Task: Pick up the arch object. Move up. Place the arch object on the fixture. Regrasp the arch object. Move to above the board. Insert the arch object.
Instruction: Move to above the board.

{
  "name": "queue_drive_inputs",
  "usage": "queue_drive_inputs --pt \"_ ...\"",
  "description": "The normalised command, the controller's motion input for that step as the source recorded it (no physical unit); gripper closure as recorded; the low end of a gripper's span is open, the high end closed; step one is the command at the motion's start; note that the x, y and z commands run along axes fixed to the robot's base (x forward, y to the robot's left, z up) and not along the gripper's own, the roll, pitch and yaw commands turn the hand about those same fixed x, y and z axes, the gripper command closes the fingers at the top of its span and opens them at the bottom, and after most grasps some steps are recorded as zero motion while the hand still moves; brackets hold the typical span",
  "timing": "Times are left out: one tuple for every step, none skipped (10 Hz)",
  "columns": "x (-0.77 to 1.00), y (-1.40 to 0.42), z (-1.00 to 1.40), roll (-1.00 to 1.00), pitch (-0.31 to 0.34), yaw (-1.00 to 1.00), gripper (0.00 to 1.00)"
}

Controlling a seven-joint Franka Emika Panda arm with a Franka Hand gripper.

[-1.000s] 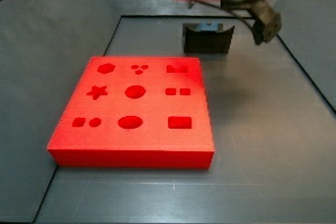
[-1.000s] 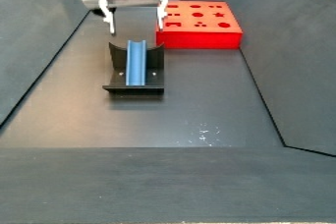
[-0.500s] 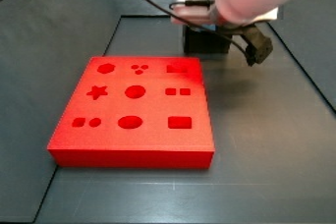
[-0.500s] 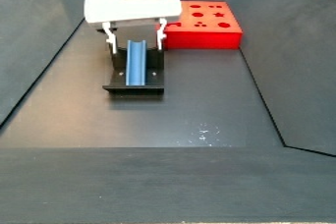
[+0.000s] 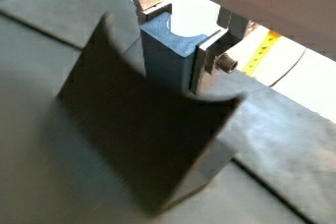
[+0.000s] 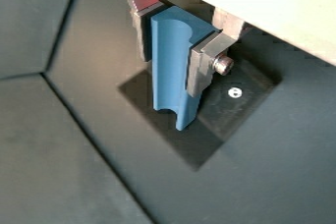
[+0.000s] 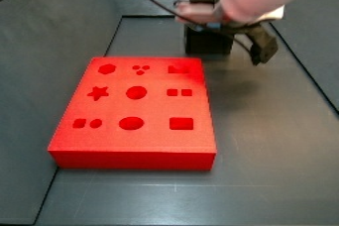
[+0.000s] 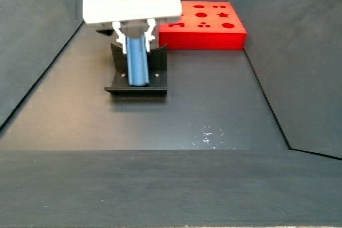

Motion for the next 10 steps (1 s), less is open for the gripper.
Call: queue_drive_inputs --pt "0.13 0.00 1.00 -0.02 0.202 -0.06 1.00" --pt "0.12 -0.01 1.00 -0.03 0.221 0.01 1.00" --pt "0.12 -0.01 1.00 -0.04 0.224 0.05 1.00" --pt "0.12 -0.01 1.00 -0.04 0.222 0.10 1.00" --pt "0.12 -0.01 1.00 -0.04 0.213 0.13 1.00" --pt "0.12 -0.02 1.00 -0.03 0.185 0.17 1.00" --pt "0.12 -0.02 1.00 -0.03 0.165 0.18 1.00" --pt "0.12 -0.02 1.00 -0.02 0.125 0.19 1.00" --pt "0.11 -0.03 1.00 -0.02 0.097 0.19 1.00" --pt "0.10 -0.03 1.00 -0.02 0.064 0.17 1.00"
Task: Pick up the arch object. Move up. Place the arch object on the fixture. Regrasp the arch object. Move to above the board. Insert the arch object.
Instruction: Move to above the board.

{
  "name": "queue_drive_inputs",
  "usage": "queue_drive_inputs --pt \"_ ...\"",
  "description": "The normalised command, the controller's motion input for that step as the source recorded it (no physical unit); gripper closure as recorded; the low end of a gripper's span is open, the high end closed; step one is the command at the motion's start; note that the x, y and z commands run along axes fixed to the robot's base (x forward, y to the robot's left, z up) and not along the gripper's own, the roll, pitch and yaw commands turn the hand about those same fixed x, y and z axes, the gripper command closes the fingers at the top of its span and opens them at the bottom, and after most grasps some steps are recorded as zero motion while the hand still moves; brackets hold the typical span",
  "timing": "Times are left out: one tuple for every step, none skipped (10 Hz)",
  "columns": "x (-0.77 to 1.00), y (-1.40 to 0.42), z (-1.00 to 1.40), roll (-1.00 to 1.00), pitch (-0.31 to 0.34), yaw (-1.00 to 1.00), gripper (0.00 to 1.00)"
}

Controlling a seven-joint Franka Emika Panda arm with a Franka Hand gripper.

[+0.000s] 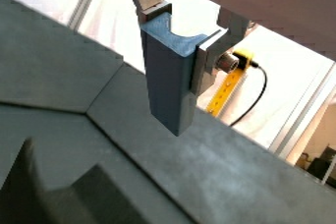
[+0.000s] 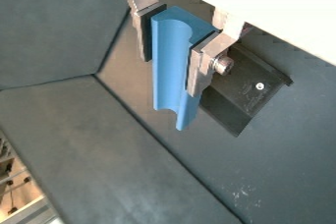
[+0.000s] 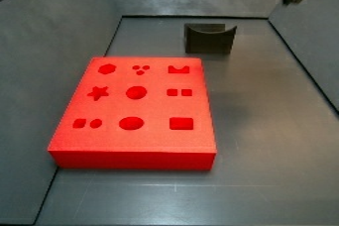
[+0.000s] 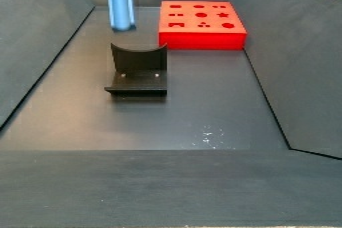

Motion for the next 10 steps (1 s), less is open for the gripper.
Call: queue_drive_inputs --pt "0.09 -0.03 0.89 -0.02 0.048 0.16 1.00" --pt "0.05 -0.02 0.60 -0.03 0.023 0.13 1.00" --pt "0.04 -0.02 0.48 -0.03 0.016 0.12 1.00" --pt "0.03 -0.01 0.30 -0.03 0.008 0.09 1.00" --pt "-0.66 -1.00 0.40 -1.00 -0.112 -0.05 1.00" --pt "-0.67 -1.00 0.40 -1.00 -0.127 -0.06 1.00" --pt "-0.70 -1.00 0.41 -1.00 -0.139 -0.07 1.00" --pt "-0.73 -1.00 0.40 -1.00 -0.152 -0.08 1.00" --pt "-0.73 -1.00 0.40 -1.00 -0.153 -0.09 1.00" --pt "-0.76 -1.00 0.40 -1.00 -0.154 -0.10 1.00"
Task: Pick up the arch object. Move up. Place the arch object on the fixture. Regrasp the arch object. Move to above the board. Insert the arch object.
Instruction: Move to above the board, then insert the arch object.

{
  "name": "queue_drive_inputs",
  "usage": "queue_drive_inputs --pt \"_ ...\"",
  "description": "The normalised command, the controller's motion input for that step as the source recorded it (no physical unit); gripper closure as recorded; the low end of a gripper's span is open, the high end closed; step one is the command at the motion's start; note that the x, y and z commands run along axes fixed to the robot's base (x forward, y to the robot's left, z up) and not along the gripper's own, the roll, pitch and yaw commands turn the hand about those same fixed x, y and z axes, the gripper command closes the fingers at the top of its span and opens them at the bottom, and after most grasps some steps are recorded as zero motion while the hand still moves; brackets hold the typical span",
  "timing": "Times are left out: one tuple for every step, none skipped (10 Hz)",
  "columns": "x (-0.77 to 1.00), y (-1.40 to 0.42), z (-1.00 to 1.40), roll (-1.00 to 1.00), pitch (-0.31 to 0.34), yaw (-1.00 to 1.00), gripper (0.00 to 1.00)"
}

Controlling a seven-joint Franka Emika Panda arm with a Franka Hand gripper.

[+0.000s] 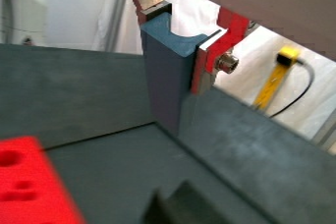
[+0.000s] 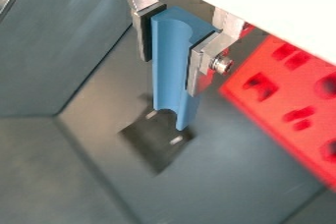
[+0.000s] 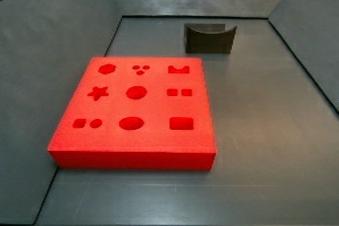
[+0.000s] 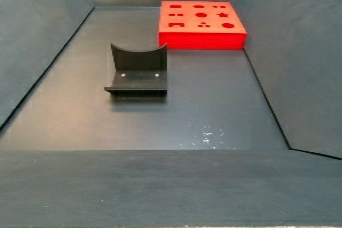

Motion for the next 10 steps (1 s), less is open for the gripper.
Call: queue_drive_inputs --pt "-0.77 -1.00 0.40 -1.00 -0.153 -0.10 1.00" --pt "-0.81 -1.00 0.42 -1.00 -0.157 -0.11 1.00" --pt "-0.79 -0.92 0.39 -1.00 -0.160 -0.12 1.00" --pt "-0.49 -0.50 0.21 -1.00 -0.162 -0.12 1.00" --pt "-0.35 -0.33 0.13 -1.00 -0.157 -0.12 1.00" --pt "-0.18 -0.14 0.06 -0.94 -0.123 -0.11 1.00" --pt "-0.12 -0.08 0.04 -0.71 -0.088 -0.08 1.00" --pt "-0.07 -0.03 0.01 -0.42 -0.061 -0.03 1.00" --pt "-0.05 -0.02 0.01 -0.31 -0.051 -0.03 1.00" --pt "0.03 0.01 -0.30 0.15 0.000 0.09 1.00"
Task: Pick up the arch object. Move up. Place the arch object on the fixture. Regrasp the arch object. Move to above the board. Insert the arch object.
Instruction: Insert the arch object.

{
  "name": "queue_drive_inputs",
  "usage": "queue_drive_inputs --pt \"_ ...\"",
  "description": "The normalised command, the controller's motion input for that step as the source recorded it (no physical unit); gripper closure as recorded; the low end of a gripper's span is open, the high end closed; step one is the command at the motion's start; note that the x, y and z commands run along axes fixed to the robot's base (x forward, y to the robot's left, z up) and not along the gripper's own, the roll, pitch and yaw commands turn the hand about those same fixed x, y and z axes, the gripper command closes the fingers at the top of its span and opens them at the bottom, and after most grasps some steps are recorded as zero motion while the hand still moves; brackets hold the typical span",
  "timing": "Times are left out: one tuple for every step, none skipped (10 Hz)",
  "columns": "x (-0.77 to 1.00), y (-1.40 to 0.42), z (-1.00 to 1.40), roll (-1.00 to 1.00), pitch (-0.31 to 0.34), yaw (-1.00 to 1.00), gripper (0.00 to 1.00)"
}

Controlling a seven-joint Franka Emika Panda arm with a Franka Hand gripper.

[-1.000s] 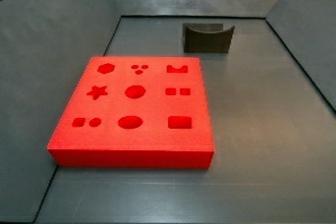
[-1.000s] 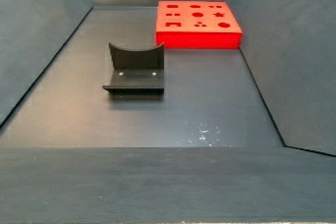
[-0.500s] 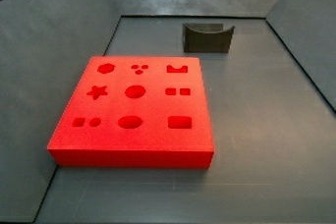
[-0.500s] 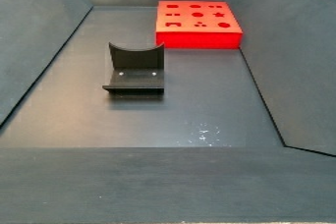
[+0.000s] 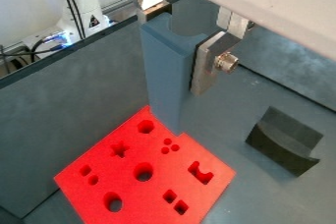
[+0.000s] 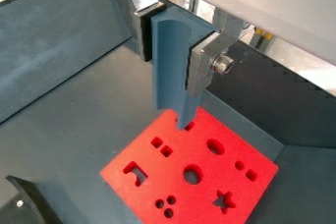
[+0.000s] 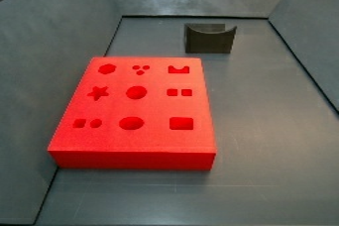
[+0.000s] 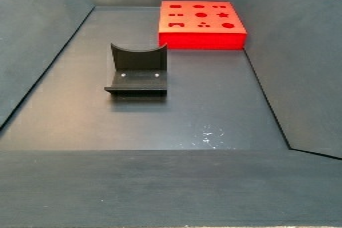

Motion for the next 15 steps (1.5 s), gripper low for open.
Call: queue_drive_inputs --pt "0.00 0.02 -0.49 0.20 -0.111 0.19 1.00" --pt "-0.08 0.20 -0.69 0.07 -0.190 0.18 1.00" --pt "0.02 0.34 -0.83 -0.02 -0.171 0.15 1.00" --pt "0.10 0.36 -0.89 -0.05 -0.134 0.04 1.00" --pt "0.09 0.39 -0.79 -0.16 -0.099 0.00 1.00" --pt "0.02 0.30 -0.69 -0.23 -0.106 0.00 1.00" --pt "0.00 0.17 -0.75 -0.16 -0.130 -0.07 1.00" --pt "0.06 0.06 -0.74 0.02 -0.081 -0.25 1.00" --pt "0.09 0.12 -0.83 0.00 -0.060 -0.29 1.00" --pt "0.04 0.20 -0.85 -0.02 -0.137 -0.20 1.00" --pt "0.11 0.23 -0.83 0.04 -0.139 0.00 1.00" --pt "0.03 0.15 -0.72 0.05 -0.126 0.00 1.00" --pt "0.07 0.07 -0.76 -0.10 -0.201 0.06 1.00" --pt "0.14 0.08 -0.63 -0.16 -0.194 0.12 1.00" --pt "0.21 0.05 -0.45 -0.10 -0.161 0.00 1.00"
